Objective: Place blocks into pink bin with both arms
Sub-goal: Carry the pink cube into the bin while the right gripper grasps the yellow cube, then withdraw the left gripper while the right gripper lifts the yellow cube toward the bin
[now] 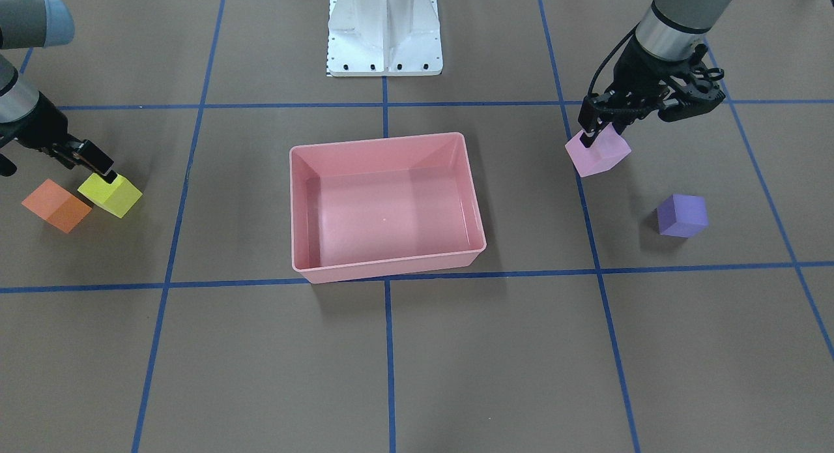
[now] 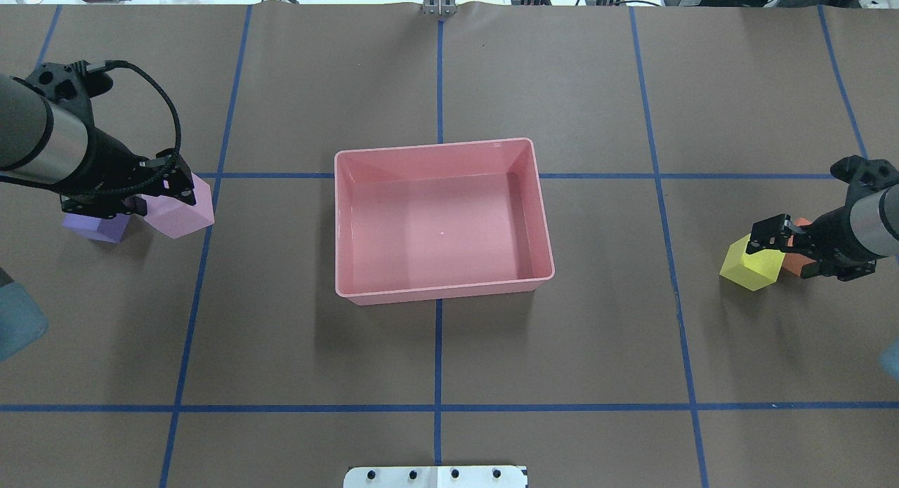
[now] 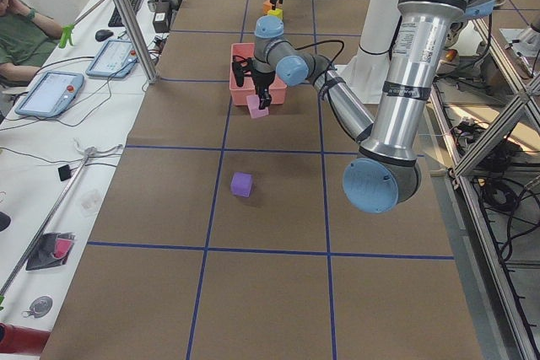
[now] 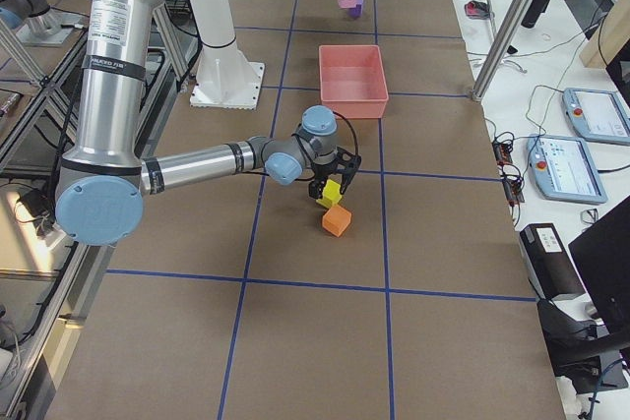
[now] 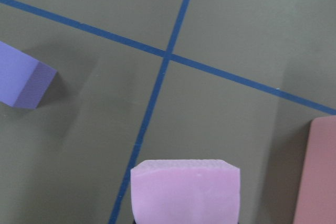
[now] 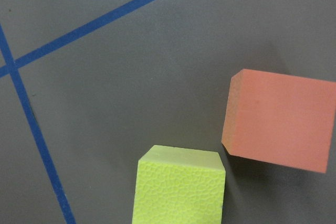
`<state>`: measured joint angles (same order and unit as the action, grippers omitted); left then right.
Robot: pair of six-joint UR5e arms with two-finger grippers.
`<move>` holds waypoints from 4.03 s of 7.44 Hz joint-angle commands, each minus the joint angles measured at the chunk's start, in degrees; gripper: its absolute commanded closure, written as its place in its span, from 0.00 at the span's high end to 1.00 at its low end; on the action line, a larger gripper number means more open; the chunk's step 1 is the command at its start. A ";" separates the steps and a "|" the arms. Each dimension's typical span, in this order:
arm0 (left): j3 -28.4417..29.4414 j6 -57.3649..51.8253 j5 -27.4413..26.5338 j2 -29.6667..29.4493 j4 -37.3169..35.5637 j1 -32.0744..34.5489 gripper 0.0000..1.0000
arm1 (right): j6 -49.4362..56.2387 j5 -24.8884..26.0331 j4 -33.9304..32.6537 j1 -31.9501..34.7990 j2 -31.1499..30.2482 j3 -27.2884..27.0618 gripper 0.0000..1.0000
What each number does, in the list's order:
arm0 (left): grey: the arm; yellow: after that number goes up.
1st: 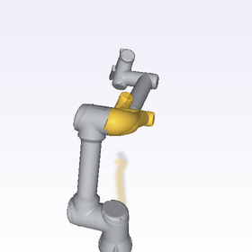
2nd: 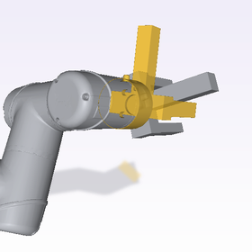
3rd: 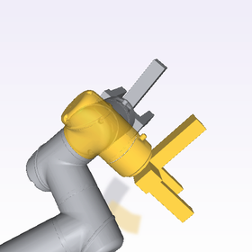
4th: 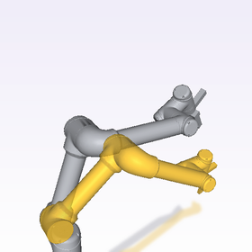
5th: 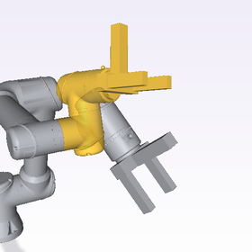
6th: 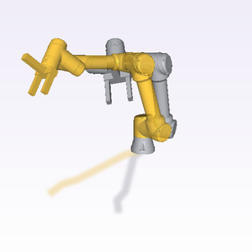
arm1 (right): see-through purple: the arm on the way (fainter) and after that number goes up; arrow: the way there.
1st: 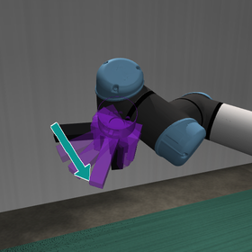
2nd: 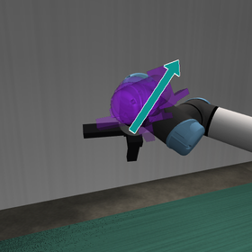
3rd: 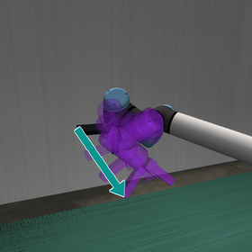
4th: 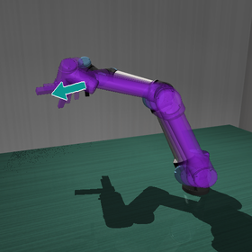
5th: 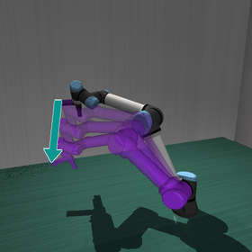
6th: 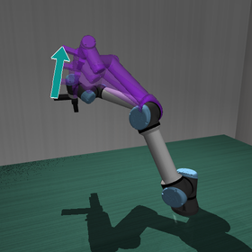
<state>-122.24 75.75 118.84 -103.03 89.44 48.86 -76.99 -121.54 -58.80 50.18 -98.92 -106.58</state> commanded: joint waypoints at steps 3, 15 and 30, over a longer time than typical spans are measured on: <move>0.16 5.62 -0.19 -4.88 -1.54 -0.25 0.00 | 0.61 -0.10 -0.26 -0.97 2.94 3.56 1.00; 21.34 28.40 -13.63 -33.81 -1.90 -17.30 1.00 | 0.61 0.35 -0.62 -0.79 4.62 5.51 0.00; 11.65 -37.83 -8.19 5.11 10.64 4.30 1.00 | 24.16 10.14 -30.49 -6.82 42.92 -3.46 0.00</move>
<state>-113.54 42.58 110.03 -100.62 95.84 51.24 -53.16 -116.66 -88.48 47.46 -58.08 -110.61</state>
